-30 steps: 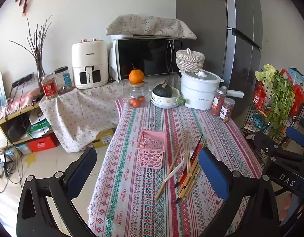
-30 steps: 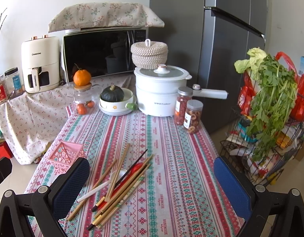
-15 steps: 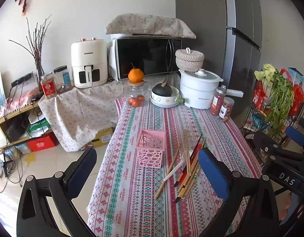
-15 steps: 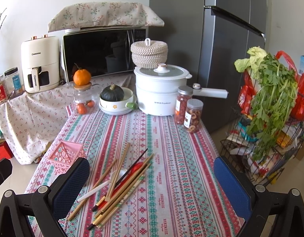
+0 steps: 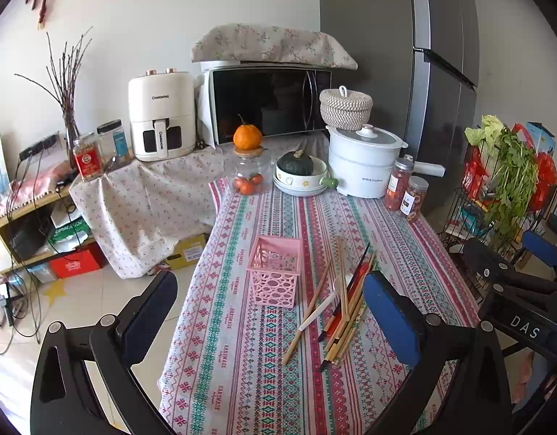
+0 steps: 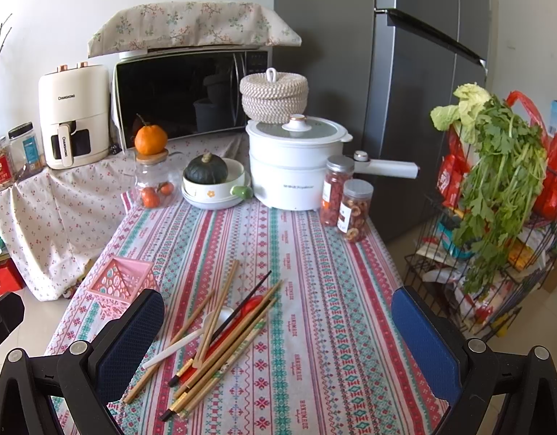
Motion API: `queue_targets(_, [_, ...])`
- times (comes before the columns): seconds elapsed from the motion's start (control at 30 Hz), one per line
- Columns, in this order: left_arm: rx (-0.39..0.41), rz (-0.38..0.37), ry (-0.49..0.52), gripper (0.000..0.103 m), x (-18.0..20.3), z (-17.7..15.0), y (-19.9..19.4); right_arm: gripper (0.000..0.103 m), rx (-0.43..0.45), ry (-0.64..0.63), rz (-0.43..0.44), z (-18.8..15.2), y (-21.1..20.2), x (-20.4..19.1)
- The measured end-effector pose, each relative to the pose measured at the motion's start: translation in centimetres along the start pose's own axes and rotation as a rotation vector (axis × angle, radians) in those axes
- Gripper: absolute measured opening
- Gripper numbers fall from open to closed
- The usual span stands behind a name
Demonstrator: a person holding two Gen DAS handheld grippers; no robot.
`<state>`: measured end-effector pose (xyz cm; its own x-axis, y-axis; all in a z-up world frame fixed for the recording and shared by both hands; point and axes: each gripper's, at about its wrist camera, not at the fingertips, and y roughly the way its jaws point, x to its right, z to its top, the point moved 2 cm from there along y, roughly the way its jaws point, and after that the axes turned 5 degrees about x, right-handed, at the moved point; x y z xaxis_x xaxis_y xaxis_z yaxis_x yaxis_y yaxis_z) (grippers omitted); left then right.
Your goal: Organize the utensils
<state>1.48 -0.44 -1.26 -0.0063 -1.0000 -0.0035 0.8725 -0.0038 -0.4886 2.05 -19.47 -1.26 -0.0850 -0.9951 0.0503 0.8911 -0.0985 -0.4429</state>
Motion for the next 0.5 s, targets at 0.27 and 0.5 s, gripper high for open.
queue_targets(0.27, [-0.001,-0.001,0.001,0.103,0.16,-0.18,0.09,0.103,-0.004,0.0,0.002,-0.18,0.13,-0.06])
queue_targets(0.5, [-0.002,-0.001,0.002,0.103,0.17,-0.19,0.1,0.103,-0.005,0.0,0.002,-0.06,0.14,-0.04])
